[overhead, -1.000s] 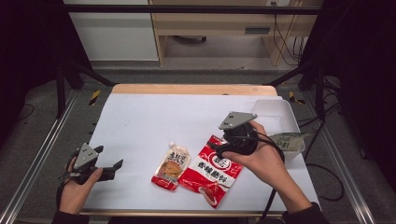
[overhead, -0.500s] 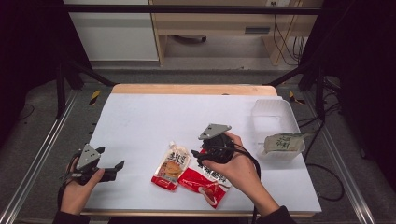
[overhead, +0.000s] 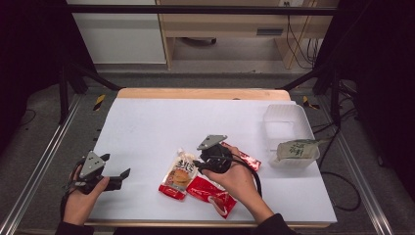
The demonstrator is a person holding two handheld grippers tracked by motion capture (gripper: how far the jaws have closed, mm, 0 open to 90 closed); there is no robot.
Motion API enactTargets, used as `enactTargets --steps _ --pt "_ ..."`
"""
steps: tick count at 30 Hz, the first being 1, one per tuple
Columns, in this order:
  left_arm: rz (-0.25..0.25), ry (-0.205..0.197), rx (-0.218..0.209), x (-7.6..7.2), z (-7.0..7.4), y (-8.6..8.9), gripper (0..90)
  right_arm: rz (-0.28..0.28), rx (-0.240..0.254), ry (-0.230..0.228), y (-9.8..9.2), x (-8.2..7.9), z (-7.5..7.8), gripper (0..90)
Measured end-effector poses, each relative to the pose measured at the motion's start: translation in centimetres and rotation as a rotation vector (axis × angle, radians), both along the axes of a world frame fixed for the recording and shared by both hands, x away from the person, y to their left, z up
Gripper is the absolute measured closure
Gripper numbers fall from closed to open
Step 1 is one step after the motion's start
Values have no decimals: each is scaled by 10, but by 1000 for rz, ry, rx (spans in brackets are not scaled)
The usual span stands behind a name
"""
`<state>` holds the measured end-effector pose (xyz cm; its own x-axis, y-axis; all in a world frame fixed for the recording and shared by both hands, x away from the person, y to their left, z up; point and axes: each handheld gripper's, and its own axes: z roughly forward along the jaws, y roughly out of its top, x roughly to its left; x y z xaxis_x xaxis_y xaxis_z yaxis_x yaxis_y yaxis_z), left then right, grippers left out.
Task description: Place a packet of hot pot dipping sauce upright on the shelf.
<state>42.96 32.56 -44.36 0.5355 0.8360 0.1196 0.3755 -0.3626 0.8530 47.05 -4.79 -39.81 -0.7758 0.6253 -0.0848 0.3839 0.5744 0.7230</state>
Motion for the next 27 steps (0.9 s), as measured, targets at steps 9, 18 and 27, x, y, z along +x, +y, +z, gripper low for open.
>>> enactTargets --steps 9,18,27 --pt "0 -1 0 0 0 0 81 -5 -20 20 16 11 -14 557" --pt "-3 1 2 0 0 0 81 -37 -21 49 22 22 -28 587" --pt "-9 3 4 0 0 0 82 -56 2 103 26 29 -44 579"
